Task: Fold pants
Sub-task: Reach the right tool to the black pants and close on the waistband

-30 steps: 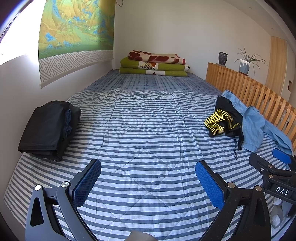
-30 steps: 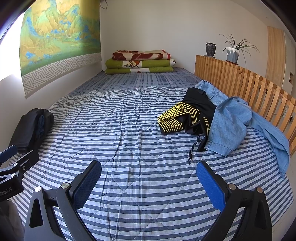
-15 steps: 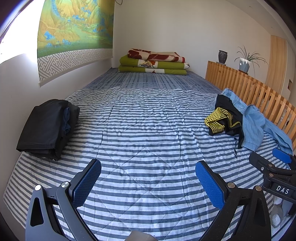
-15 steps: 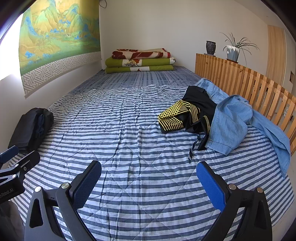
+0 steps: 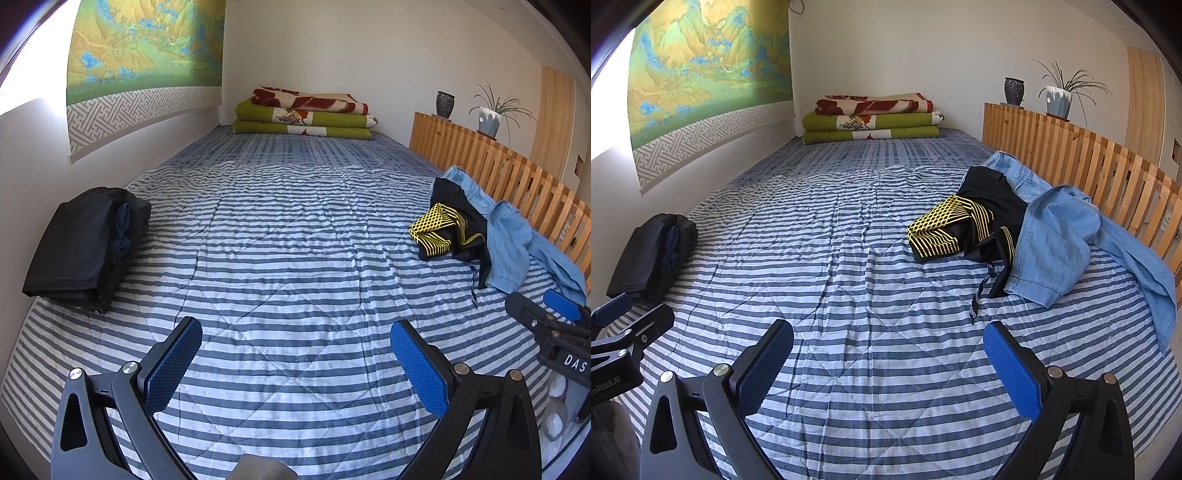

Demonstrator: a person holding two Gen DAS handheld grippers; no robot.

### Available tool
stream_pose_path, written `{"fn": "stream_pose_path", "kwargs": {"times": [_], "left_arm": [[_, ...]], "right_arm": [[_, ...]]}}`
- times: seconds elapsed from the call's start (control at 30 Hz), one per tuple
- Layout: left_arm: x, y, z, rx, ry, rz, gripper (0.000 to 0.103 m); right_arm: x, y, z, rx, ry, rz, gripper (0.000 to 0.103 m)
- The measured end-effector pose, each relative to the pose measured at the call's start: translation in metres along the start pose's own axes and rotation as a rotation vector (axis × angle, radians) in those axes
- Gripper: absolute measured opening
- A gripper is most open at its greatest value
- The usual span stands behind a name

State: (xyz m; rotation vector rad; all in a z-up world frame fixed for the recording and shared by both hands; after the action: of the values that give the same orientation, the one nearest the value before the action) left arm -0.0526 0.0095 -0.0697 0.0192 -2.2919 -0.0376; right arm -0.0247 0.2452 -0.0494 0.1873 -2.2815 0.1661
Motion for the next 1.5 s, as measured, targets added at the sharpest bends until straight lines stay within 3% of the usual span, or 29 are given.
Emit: {"fn": "stream_pose_path", "kwargs": {"times": [0.1,0.23,0.37,0.47,0.67,0.8,1.0,1.03,1.1,1.13,1.17,1.37,1.5], "left_arm": [[-0.003,0.002,0.011,0.000,-0.018,0.008,0.103],[-0.005,0.002,0.029,-0.024,-0.061,0.000,0.103],[-0.007,-0.001,0.047,-0.055,-0.111,-0.039,0.103],[-0.008,-0.006,0.057,-0.052,-0.123,-0.062,0.103],[-0.007,-0.014,0.069,-0.032,-0.131,-0.060,0.103],[-0.009,-0.021,0.076,-0.019,-0.148,-0.068,0.103],[-0.007,-0.035,0.078,-0.005,-0.142,-0.099,0.103],[-0.006,-0.037,0.077,-0.005,-0.139,-0.105,0.103],[-0.005,-0.041,0.075,-0.004,-0.133,-0.110,0.103],[-0.003,-0.042,0.074,-0.003,-0.131,-0.113,0.103],[-0.003,-0.043,0.073,-0.005,-0.129,-0.114,0.103],[0.000,-0.051,0.068,-0.004,-0.116,-0.129,0.103],[0.002,-0.057,0.058,-0.005,-0.094,-0.140,0.103]], "right_arm": [[0.000,0.022,0.011,0.031,0.014,0.076,0.101],[0.007,0.064,0.037,0.025,-0.040,0.207,0.101],[0.020,0.100,0.060,-0.032,-0.060,0.253,0.091],[0.036,0.116,0.083,-0.050,-0.097,0.225,0.081],[0.071,0.123,0.150,-0.187,-0.207,-0.031,0.079],[0.089,0.123,0.188,-0.276,-0.228,-0.164,0.079],[0.101,0.147,0.237,-0.312,-0.321,-0.067,0.079],[0.101,0.149,0.241,-0.308,-0.330,-0.064,0.073],[0.098,0.150,0.249,-0.316,-0.370,-0.089,0.042],[0.097,0.151,0.252,-0.321,-0.395,-0.098,0.018],[0.096,0.154,0.251,-0.327,-0.403,-0.092,0.004],[0.114,0.155,0.207,-0.292,-0.329,-0.017,0.002],[0.128,0.129,0.154,-0.169,-0.272,0.002,0.002]]}}
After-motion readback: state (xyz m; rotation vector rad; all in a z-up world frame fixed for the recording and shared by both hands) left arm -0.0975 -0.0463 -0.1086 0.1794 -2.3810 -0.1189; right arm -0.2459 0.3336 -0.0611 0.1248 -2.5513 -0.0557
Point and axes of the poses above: each gripper's, at about its wrist camera, not at the fingertips, and z roughly the way its jaws point, y to its right, x to its top, the point moved 3 cm from there along z, roughly the way its jaws point, and after that the axes turned 1 degree about -y, right-handed, at the moved point
